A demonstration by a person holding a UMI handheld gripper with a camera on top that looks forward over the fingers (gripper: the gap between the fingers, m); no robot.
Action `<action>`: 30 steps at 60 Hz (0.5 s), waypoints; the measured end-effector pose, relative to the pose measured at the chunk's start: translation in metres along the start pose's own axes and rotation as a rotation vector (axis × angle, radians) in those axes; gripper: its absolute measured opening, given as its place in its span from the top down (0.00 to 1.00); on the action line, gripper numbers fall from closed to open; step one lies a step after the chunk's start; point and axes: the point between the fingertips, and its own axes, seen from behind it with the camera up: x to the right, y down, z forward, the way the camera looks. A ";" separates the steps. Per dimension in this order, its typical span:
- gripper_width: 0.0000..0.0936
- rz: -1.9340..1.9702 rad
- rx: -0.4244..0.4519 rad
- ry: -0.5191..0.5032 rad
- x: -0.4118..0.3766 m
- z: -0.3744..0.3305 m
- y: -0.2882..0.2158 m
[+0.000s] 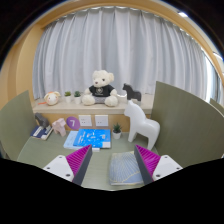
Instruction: Fold towel
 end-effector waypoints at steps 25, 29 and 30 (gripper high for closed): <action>0.08 -0.021 -0.018 -0.026 -0.093 -0.113 0.053; 0.08 -0.036 -0.030 -0.027 -0.100 -0.124 0.060; 0.08 -0.039 -0.030 -0.029 -0.102 -0.126 0.061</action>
